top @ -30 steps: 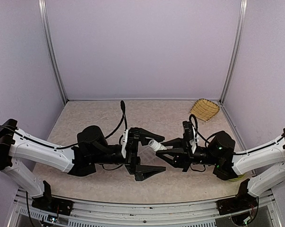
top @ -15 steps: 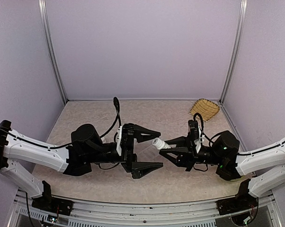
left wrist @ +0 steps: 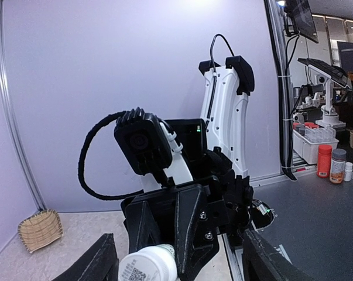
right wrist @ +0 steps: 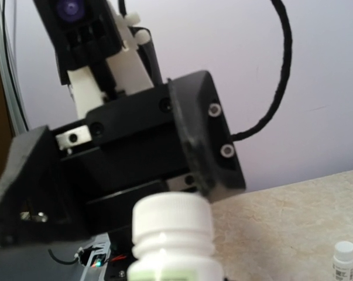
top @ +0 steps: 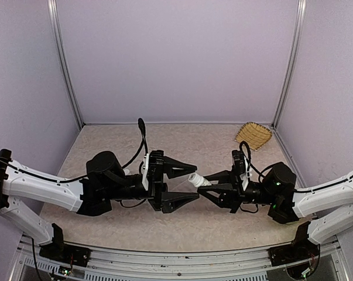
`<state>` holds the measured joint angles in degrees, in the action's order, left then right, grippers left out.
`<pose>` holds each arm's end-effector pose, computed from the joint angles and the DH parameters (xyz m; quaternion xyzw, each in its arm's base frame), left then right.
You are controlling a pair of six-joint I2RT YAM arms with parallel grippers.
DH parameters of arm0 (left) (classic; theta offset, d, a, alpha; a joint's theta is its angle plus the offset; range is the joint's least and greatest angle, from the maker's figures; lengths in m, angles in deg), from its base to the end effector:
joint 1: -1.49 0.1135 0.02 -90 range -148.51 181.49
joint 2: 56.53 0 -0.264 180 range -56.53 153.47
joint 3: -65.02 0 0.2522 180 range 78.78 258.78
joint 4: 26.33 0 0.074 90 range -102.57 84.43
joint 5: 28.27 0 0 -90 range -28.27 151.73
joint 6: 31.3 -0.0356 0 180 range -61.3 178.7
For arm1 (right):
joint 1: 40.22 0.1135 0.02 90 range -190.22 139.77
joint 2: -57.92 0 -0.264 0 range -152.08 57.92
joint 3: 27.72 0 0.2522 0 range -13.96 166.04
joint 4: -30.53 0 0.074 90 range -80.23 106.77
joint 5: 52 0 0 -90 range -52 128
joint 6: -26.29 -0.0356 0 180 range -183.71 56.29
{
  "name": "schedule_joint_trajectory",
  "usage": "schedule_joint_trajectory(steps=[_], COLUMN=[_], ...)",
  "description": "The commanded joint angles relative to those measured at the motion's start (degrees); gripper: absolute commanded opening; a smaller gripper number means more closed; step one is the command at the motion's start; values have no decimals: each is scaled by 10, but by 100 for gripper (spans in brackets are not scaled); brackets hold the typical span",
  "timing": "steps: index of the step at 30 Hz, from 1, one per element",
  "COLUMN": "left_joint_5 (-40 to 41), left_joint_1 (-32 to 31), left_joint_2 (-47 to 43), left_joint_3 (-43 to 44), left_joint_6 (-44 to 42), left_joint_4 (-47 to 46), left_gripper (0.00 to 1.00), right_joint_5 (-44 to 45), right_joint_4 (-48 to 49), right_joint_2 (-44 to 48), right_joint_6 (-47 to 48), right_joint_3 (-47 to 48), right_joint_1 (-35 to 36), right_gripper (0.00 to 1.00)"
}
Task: Sort the pills into containers
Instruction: Unscrew the lid of the pill bottle.
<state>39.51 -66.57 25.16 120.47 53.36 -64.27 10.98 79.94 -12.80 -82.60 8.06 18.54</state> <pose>0.1044 -0.2952 0.2849 0.4901 0.4074 -0.4999 0.5865 0.1116 0.2152 0.2447 -0.3766 0.4968 0.5934 0.5091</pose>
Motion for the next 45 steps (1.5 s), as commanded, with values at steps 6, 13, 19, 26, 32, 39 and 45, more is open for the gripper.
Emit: schedule_joint_trajectory(steps=[6,13,19,26,32,39,45], left_joint_5=[-32,-60,-85,-94,-82,-75,-77], left_joint_1=[29,39,42,43,44,44,44], left_joint_2=[3,10,20,30,24,20,25], left_joint_3=[-17,-14,-10,-2,-12,-21,-18], left_joint_6=[52,73,82,85,87,88,89], left_joint_4=[-37,-46,-43,-39,-59,-72,-73], left_gripper=[74,71,68,61,57,57,49], right_joint_5=[-34,-47,-48,-53,-52,-50,-43], right_joint_4=[12,16,18,19,22,25,24], right_joint_2=[9,2,1,-1,-4,-6,-8], right_joint_6=[7,8,6,4,3,2,2], right_joint_3=[1,8,7,9,6,3,4], right_joint_1=[-2,-2,-2,-2,-2,-2,-2], right_gripper=[20,20,20,20,20,20,20])
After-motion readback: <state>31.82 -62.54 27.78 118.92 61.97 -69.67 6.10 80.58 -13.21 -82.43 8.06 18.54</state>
